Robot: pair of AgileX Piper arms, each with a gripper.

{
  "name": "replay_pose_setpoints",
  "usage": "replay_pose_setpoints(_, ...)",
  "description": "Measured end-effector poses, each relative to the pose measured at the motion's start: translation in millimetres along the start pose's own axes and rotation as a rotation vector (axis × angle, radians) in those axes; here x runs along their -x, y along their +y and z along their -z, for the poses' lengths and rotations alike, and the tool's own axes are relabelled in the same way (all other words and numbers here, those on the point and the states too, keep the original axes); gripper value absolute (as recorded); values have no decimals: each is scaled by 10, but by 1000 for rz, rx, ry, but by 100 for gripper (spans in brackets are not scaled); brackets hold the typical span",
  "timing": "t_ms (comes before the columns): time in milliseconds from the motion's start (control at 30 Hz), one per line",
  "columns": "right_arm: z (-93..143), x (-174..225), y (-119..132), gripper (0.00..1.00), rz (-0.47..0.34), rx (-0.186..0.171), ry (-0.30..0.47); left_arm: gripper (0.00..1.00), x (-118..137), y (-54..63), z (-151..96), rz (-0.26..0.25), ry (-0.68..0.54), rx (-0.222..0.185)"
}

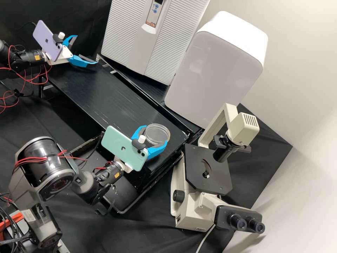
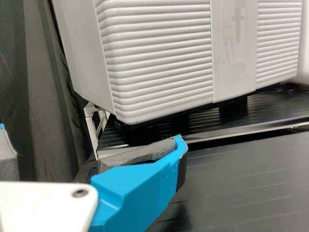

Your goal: Place the petri dish on the bench

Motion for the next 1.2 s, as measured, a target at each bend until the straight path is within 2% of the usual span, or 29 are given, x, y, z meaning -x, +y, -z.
replay_pose_setpoints(200,82,-17,-94,0,41,-6,35,100,0,0,0,0,0,0)
replay_pose_setpoints(400,86,-36,-177,0,76,-10,34,100,0,0,0,0,0,0)
replay_pose_setpoints(833,5,-38,-150,0,62,-12,-4,100,0,0,0,0,0,0)
replay_pose_setpoints(867,-4,-38,-144,100,58,-12,-6,100,0,0,0,0,0,0)
replay_pose_setpoints(1200,-72,-36,-110,100,41,-12,-32,100,0,0,0,0,0,0)
